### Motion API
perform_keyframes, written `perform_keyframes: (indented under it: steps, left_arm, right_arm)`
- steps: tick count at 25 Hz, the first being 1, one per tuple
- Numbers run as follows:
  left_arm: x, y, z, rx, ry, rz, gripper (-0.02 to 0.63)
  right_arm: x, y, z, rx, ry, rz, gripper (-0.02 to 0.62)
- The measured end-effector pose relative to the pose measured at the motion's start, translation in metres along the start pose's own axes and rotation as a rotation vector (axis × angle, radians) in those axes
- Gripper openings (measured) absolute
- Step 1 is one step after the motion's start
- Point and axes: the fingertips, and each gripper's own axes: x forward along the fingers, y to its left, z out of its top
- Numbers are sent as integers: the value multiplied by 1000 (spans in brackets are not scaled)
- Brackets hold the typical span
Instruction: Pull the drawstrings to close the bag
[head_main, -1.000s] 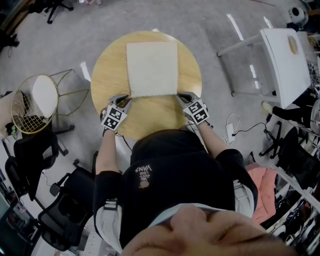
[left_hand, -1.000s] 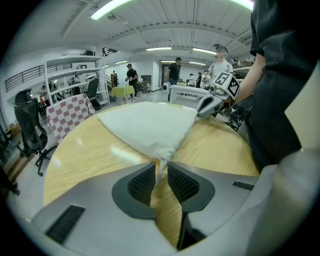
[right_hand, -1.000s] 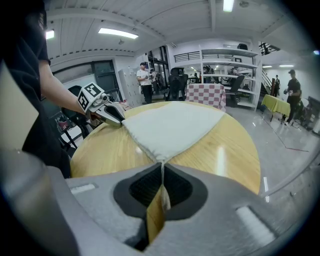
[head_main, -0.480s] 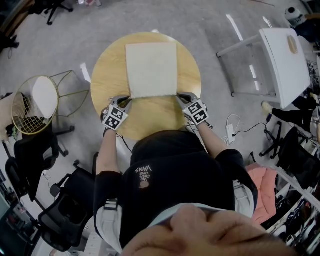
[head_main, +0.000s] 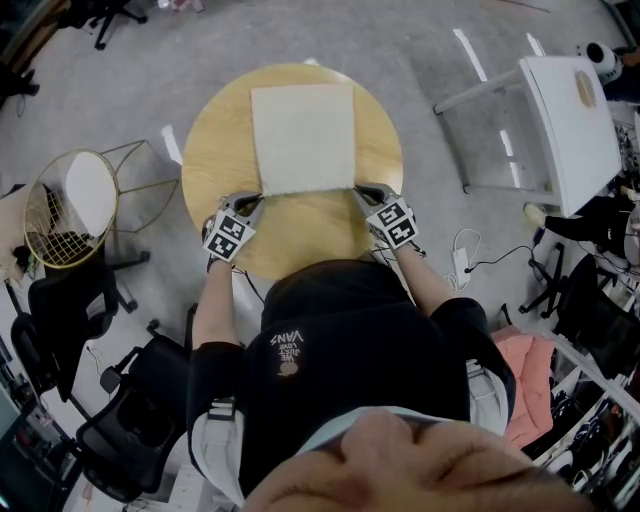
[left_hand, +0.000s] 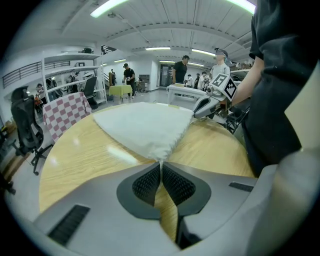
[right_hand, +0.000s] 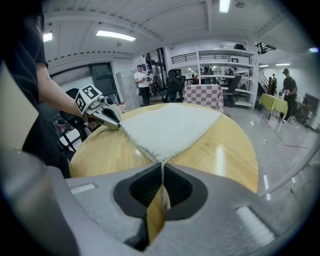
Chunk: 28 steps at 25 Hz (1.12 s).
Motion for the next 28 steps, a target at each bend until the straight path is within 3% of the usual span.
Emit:
perform_keyframes:
  steps: [12, 28]
  left_arm:
    - [-12, -5, 14, -95, -47, 6, 22]
    - [-50, -1, 61, -156, -223, 142, 21]
  right_arm:
    - [-9, -8, 11, 84, -38, -18, 9]
    - [-45, -24, 63, 115, -197, -66, 8]
